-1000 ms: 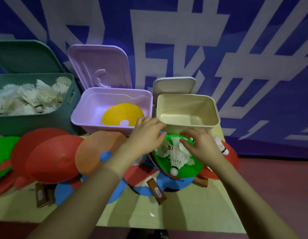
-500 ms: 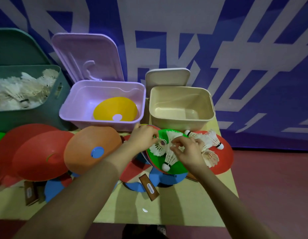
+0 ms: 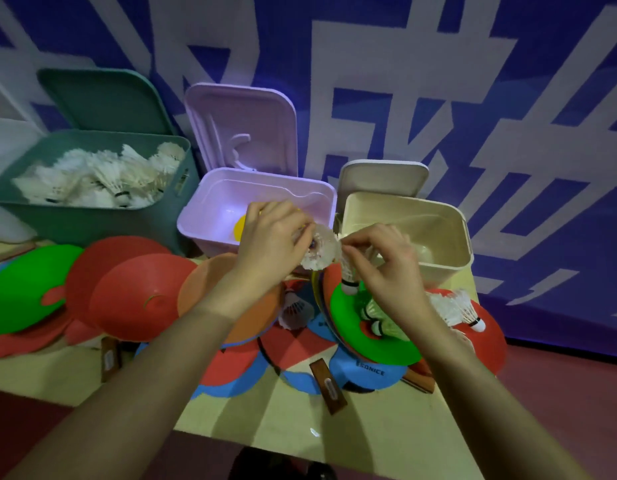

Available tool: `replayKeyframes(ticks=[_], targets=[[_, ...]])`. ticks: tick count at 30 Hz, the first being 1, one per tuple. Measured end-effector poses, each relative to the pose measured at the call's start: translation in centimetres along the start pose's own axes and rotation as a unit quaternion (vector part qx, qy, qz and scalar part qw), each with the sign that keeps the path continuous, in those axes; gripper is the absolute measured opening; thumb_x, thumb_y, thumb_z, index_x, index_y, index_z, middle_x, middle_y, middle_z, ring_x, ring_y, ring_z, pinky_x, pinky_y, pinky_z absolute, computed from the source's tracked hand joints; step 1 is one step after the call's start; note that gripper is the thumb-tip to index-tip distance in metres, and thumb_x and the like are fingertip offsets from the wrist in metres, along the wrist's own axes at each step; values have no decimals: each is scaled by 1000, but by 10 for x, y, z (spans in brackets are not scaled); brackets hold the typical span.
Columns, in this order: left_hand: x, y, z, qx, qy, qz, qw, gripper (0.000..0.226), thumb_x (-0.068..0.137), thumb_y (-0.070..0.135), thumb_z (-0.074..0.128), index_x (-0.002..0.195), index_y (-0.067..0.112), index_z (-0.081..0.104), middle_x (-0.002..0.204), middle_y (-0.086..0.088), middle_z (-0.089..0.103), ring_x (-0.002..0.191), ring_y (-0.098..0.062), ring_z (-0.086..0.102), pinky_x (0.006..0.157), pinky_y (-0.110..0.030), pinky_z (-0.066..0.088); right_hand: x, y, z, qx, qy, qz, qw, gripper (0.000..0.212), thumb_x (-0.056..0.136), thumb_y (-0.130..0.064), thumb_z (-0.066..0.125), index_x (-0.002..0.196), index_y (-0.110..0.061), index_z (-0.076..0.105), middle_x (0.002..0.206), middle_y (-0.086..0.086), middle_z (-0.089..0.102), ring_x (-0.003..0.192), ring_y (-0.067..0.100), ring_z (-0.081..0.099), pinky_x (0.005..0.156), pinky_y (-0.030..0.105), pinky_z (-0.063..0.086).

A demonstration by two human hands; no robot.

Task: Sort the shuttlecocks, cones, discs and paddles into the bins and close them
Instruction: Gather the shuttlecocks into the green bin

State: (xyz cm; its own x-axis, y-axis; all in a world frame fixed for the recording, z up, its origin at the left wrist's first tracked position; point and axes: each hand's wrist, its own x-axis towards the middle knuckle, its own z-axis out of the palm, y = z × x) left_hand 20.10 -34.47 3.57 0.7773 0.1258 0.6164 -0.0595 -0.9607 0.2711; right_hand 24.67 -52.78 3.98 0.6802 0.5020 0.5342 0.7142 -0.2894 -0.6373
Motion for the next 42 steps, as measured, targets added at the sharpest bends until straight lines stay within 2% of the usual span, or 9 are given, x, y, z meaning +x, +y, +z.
replayKeyframes(ticks=[8,14,20,25,28,30,32,37,42], targets=[[26,-72,-69,31,83,-5,996,18,83,25,55,77,16,70,72,-3,59,74,-21,54,73,-33,31,74,-48,67,25,47,-103,993,7,84,-16,62,82,-11,66,79,-4,58,79,13,47,73,31,37],[31,-166,-109,-17,50,-54,997,26,85,26,51,88,10,71,80,-10,60,71,-33,61,63,-39,50,122,-86,153,61,65,-90,992,3,81,-5,67,81,-8,68,75,-4,56,76,15,47,74,18,35],[16,-276,-138,-4,19,-123,992,27,89,25,50,97,10,70,84,-10,57,72,-33,60,60,-42,51,158,-113,260,81,34,-65,994,4,84,-7,63,81,-6,65,76,1,58,75,14,49,71,25,40],[-4,-337,-131,64,-47,-144,986,17,83,1,62,99,3,68,86,-16,56,66,-35,59,53,-44,51,168,-119,321,80,37,-25,996,4,85,-7,61,81,-6,63,80,0,56,76,17,52,72,27,42],[-18,-359,-118,80,-132,-131,979,24,91,15,55,110,4,65,106,-15,58,86,-36,60,74,-45,50,170,-116,341,54,38,-24,998,4,84,-5,61,80,-6,62,79,2,56,77,14,50,73,22,39],[-28,-364,-112,71,-210,-104,970,44,97,35,37,132,11,51,134,-8,51,120,-29,49,99,-41,31,169,-109,351,33,4,-10,999,4,84,-7,61,81,-6,63,79,5,57,78,13,49,72,23,40],[-33,-366,-109,100,-255,-84,958,61,93,46,15,142,17,37,147,0,38,135,-19,33,106,-35,15,166,-102,354,7,-27,-4,1000,9,85,-13,60,85,-7,66,81,6,60,79,16,51,73,26,41],[-29,-375,-108,177,-293,-90,935,62,92,42,8,146,18,29,154,3,26,142,-15,16,113,-38,2,159,-89,349,-198,-81,-108,971,35,88,-35,49,106,-14,70,112,-1,68,100,18,55,86,33,35],[-28,-377,-106,165,-363,-122,909,53,100,41,16,149,21,13,157,8,3,144,-10,0,116,-43,-7,151,-83,343,-308,-217,-25,926,63,89,-55,20,112,-17,65,144,-7,45,134,21,38,108,49,16]])
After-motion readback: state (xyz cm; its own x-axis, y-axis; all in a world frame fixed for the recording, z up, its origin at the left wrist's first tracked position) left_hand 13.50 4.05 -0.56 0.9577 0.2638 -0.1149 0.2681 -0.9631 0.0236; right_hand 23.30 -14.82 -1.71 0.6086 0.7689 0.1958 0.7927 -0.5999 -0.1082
